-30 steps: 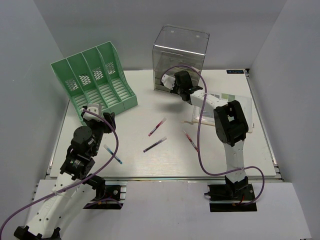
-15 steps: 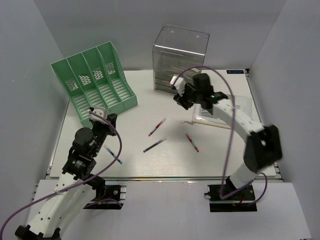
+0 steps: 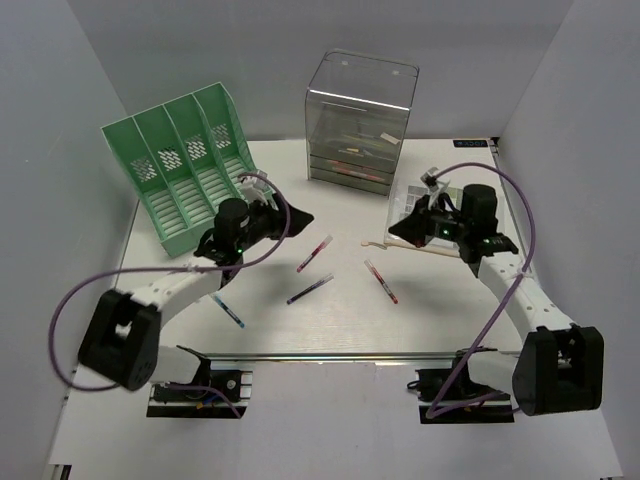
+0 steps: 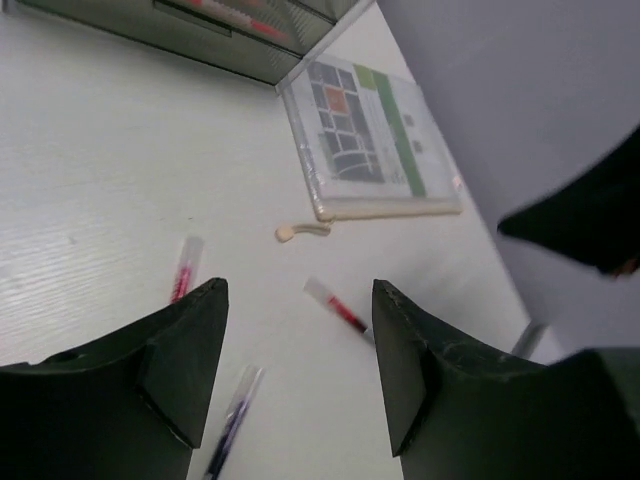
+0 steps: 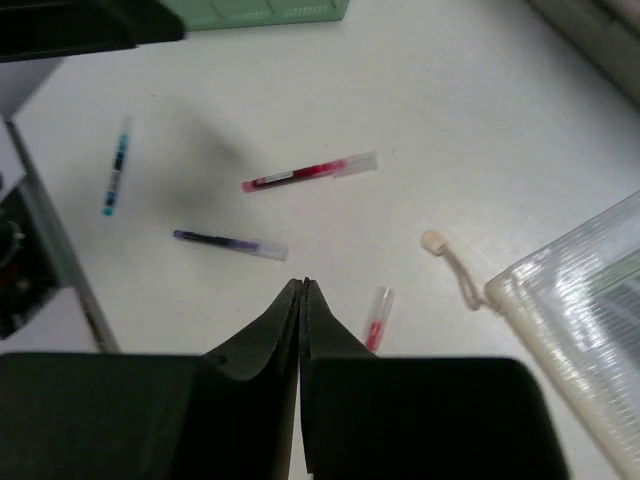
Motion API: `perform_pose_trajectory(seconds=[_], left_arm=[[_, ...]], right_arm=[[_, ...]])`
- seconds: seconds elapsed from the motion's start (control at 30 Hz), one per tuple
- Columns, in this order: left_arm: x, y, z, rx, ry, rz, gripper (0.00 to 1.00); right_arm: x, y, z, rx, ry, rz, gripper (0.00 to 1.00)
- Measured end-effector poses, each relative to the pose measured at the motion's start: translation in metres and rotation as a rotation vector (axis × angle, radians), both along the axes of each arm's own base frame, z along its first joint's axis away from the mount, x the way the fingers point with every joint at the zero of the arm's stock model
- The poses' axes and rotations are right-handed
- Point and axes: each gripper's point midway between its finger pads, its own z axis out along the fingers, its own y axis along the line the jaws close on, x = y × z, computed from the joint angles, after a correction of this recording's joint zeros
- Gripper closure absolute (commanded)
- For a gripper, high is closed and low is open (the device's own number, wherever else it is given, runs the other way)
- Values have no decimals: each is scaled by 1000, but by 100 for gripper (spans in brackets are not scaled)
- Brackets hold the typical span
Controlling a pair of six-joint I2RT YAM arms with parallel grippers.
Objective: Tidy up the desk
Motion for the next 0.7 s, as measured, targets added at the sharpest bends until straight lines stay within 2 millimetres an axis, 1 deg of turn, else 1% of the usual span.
perform_pose_trajectory(seconds=[0.03, 0.07, 0.1, 0.17, 0.2, 0.23, 0.27, 0.3, 0.33, 0.37, 0.4, 0.47, 0.53, 0.7], left_arm=[[10, -5, -6, -48, 39, 21, 31], [19, -9, -13, -82, 78, 43, 31], [30, -15, -21, -118, 120, 65, 32], [59, -29, -35, -187, 185, 108, 35], [71, -35, -41, -215, 213, 124, 38], [86, -43, -45, -250, 231, 138, 39], [101, -51, -48, -283, 246, 152, 43], [114, -59, -53, -311, 263, 165, 44], [126, -66, -57, -338, 271, 173, 46], [137, -74, -61, -362, 281, 185, 49], [144, -79, -65, -380, 292, 196, 49], [158, -90, -75, -411, 309, 223, 50], [165, -97, -83, -442, 325, 253, 51], [180, -102, -101, -495, 333, 340, 53]], right_arm=[[-5, -4, -4, 33, 35, 1, 87], [-9, -7, -6, 65, 58, 3, 79], [-13, -10, -4, 92, 66, 6, 62], [-21, -13, 8, 132, 45, 30, 56], [-25, -12, 18, 147, 17, 52, 57], [-28, -12, 26, 156, -16, 70, 60], [-32, -12, 34, 165, -46, 89, 67], [-35, -11, 40, 170, -70, 105, 71], [-38, -11, 45, 175, -89, 121, 76], [-40, -11, 47, 179, -99, 132, 84], [-41, -11, 48, 181, -105, 142, 86], [-43, -11, 48, 184, -104, 155, 89], [-43, -11, 48, 184, -109, 160, 89], [-43, -12, 52, 165, -153, 154, 88]])
